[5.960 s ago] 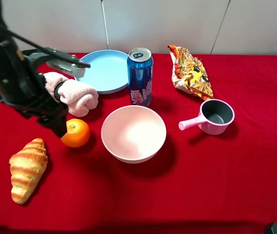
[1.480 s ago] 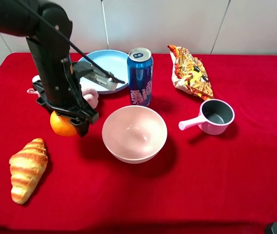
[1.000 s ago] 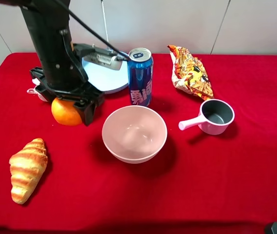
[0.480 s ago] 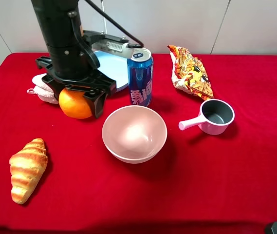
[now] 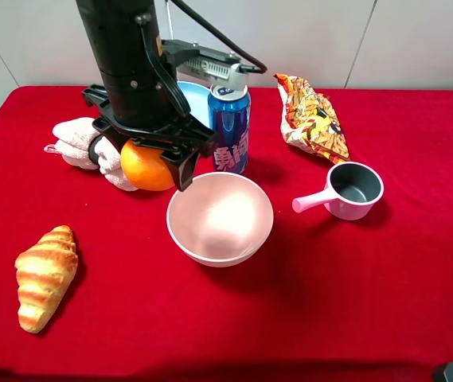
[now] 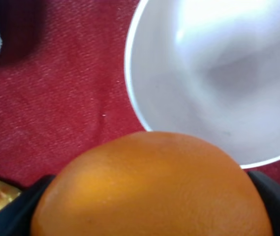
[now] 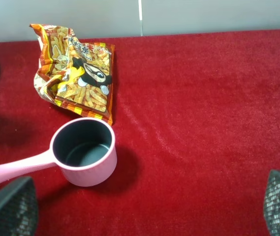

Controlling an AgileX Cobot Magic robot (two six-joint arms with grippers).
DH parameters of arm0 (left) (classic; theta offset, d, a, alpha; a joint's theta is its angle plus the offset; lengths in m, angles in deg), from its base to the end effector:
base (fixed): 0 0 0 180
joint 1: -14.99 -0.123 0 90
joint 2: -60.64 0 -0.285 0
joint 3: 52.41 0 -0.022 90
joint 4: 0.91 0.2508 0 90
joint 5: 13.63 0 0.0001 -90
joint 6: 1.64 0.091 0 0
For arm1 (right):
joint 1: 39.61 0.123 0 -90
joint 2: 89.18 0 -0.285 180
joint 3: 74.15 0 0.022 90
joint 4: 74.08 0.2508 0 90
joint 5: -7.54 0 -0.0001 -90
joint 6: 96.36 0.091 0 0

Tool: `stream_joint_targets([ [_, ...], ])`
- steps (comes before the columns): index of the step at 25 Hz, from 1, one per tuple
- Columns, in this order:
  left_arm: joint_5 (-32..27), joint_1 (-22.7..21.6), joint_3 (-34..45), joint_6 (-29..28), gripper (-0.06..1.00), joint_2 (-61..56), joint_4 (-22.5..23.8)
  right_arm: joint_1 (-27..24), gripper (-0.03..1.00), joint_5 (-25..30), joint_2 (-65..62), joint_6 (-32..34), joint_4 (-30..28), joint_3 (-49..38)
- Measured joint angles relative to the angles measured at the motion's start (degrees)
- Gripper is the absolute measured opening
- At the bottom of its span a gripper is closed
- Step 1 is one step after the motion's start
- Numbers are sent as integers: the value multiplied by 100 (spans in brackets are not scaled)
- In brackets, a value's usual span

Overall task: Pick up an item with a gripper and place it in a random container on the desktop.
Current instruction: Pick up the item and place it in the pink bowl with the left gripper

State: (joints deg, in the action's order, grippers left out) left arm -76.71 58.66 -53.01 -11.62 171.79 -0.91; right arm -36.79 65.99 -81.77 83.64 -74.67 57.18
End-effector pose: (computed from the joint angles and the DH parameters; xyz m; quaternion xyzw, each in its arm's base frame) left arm 0.2571 -0.2454 0.2309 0.2893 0.9556 -0.0251 0.0496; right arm -0.0040 -0.0010 0.2801 -0.0206 0.8409 0.0082 0.5407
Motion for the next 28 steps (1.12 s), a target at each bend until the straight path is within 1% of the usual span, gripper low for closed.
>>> stream_joint_targets([
  [8,179,399,-113,-32,72,225,110,0,69,0,0,0,0,0],
  [15,550,624,-158,-32,72,446,236,0,69,0,0,0,0,0],
  [16,666,702,-158,-32,72,537,310,0,69,0,0,0,0,0],
  [23,1037,756,-158,8,72,818,335,0,69,0,0,0,0,0],
  [28,1290,767,-158,230,72,1022,169,0,69,0,0,0,0,0],
])
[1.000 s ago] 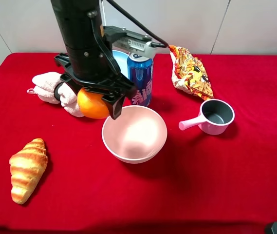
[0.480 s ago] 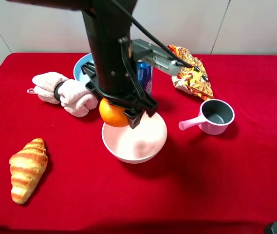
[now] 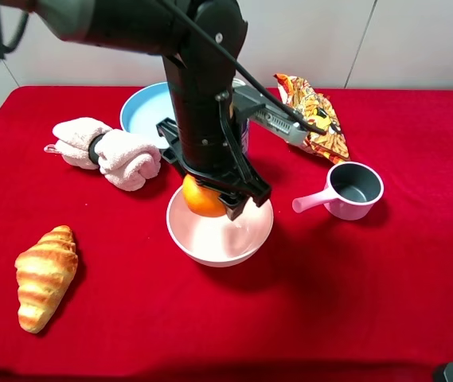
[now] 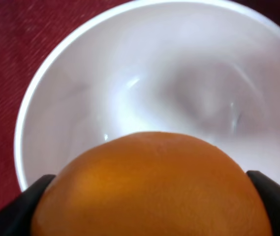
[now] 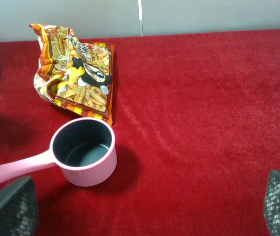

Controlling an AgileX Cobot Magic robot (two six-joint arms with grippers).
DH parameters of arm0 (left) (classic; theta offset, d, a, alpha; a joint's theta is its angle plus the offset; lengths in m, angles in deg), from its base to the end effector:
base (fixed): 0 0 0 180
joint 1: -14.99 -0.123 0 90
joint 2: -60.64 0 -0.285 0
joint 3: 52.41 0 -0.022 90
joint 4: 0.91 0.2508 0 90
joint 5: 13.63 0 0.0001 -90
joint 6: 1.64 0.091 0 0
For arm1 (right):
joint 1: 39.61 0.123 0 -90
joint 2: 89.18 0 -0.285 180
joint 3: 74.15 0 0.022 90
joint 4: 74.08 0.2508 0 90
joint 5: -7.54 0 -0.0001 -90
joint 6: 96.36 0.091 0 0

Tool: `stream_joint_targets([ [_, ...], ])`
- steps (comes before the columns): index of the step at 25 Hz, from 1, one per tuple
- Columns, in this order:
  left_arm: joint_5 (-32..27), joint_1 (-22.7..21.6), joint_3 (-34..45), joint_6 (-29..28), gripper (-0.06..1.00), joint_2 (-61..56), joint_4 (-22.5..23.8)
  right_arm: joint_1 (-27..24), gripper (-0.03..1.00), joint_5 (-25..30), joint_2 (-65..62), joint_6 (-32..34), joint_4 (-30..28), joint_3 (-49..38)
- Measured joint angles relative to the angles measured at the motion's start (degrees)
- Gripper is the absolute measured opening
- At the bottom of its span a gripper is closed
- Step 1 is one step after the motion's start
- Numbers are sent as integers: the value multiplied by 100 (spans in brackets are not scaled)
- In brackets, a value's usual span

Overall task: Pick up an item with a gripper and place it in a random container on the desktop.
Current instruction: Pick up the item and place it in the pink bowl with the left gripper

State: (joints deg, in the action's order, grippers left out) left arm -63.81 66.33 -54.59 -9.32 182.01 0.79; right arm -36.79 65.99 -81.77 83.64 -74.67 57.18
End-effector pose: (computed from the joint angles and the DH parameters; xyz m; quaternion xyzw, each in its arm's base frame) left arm 0.2482 -0.3069 0.1738 0.3780 0.9211 -0.0350 0.0866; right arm -0.0040 -0.0010 0.2801 -0.0206 0.8409 0.0082 0.5407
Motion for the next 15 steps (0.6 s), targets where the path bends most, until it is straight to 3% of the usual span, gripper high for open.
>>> stream_joint_targets([
  [15,314,167,0,42,72,263,-27,0,69,0,0,0,0,0],
])
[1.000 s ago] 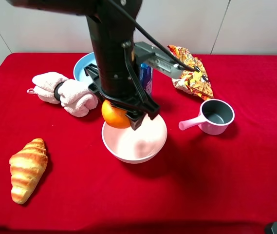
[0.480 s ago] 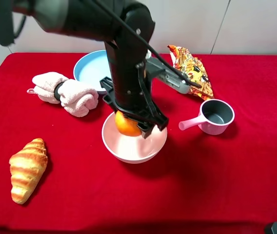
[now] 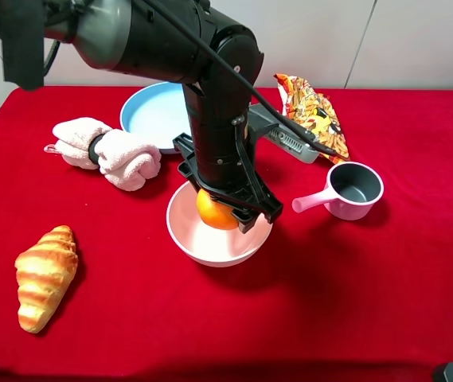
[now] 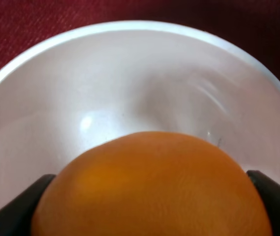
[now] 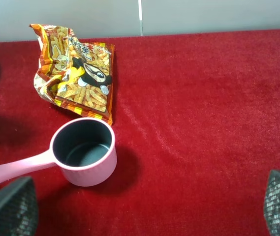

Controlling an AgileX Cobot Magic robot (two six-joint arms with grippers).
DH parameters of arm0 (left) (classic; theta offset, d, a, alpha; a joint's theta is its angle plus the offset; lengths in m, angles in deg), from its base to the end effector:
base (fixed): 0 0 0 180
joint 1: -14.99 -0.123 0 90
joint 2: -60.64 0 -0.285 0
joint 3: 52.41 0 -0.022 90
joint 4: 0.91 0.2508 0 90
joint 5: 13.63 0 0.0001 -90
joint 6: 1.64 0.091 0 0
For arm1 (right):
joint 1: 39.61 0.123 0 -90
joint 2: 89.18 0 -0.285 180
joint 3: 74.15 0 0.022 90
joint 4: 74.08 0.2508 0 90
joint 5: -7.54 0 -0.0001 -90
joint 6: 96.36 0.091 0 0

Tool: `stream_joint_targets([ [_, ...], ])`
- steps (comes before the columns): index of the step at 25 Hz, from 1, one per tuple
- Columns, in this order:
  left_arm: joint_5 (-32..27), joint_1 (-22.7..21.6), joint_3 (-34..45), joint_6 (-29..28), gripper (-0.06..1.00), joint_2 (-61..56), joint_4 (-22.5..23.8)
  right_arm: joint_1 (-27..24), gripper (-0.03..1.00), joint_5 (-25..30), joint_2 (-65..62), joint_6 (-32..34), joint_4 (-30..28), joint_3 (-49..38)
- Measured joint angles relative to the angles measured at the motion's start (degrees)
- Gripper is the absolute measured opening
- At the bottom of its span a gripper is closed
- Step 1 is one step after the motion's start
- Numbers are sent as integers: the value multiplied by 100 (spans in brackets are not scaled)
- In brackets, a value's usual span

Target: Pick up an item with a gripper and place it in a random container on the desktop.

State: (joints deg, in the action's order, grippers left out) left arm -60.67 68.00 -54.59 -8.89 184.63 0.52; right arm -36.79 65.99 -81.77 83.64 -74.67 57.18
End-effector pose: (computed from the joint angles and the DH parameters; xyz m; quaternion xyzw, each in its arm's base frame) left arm 0.2429 -0.3197 0.1565 0.3939 0.9139 -0.0402 0.0890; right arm -0.0040 -0.0010 0.2801 -0.0206 0.8409 0.0082 0.5407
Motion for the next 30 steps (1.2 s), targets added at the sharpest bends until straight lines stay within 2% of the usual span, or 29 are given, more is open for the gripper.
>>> stream_joint_targets([
  [8,6,0,0,0,73,0,0,0,69,0,0,0,0,0],
  [14,6,0,0,-4,90,0,0,0,69,0,0,0,0,0],
  [17,6,0,0,-11,94,0,0,0,69,0,0,0,0,0],
  [24,-55,0,0,-16,95,0,-21,0,69,0,0,0,0,0],
  [30,-322,0,-68,-16,95,-5,-238,0,69,0,0,0,0,0],
])
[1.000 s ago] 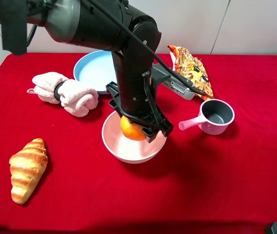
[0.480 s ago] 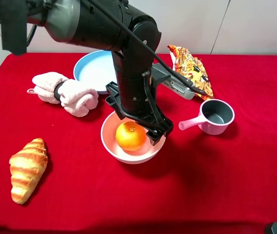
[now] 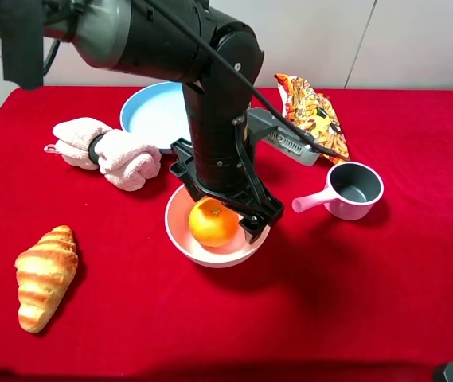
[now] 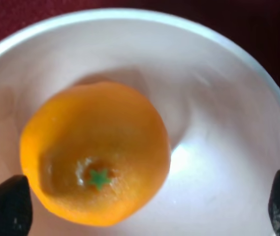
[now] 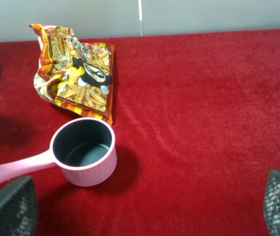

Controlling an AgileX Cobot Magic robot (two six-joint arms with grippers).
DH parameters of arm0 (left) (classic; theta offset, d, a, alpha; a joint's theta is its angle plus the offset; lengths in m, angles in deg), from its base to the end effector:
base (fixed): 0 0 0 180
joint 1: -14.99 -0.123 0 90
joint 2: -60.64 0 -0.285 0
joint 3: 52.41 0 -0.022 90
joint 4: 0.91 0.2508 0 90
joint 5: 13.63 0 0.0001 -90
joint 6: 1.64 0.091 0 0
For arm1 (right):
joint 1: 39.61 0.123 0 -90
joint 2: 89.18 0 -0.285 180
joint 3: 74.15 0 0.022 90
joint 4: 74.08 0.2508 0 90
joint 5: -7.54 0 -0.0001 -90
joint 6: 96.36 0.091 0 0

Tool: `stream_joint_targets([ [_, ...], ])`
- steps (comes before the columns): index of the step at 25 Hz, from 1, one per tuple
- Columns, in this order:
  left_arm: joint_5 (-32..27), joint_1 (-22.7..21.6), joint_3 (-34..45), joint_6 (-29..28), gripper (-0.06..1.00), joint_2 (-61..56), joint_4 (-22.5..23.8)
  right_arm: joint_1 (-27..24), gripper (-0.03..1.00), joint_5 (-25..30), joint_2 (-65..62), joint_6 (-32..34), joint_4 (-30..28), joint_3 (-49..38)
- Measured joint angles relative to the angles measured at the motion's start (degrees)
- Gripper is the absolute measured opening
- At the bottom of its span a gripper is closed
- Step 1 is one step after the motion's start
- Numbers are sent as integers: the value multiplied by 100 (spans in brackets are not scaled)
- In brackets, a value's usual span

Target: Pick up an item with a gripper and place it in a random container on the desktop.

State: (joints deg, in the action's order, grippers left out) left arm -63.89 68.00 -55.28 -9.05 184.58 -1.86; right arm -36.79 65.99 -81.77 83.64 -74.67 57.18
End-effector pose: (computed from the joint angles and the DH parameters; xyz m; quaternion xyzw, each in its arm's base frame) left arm 0.2391 -0.3193 0.1589 0.3820 0.9211 -0.0439 0.0619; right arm -0.0040 -0.0010 0.2801 -0.0206 0.8409 0.0082 0.5407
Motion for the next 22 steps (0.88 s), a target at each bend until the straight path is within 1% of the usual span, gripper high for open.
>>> stream_joint_targets([
  [3,-349,0,-213,0,96,-4,-91,0,69,0,0,0,0,0],
  [7,-857,0,-520,5,96,-71,-103,0,69,0,0,0,0,0],
  [15,-1277,0,-605,126,96,-820,-98,0,69,0,0,0,0,0],
  [19,-1628,0,-605,138,96,-1180,26,0,69,0,0,0,0,0],
  [22,-1652,0,-605,212,96,-1439,130,0,69,0,0,0,0,0],
])
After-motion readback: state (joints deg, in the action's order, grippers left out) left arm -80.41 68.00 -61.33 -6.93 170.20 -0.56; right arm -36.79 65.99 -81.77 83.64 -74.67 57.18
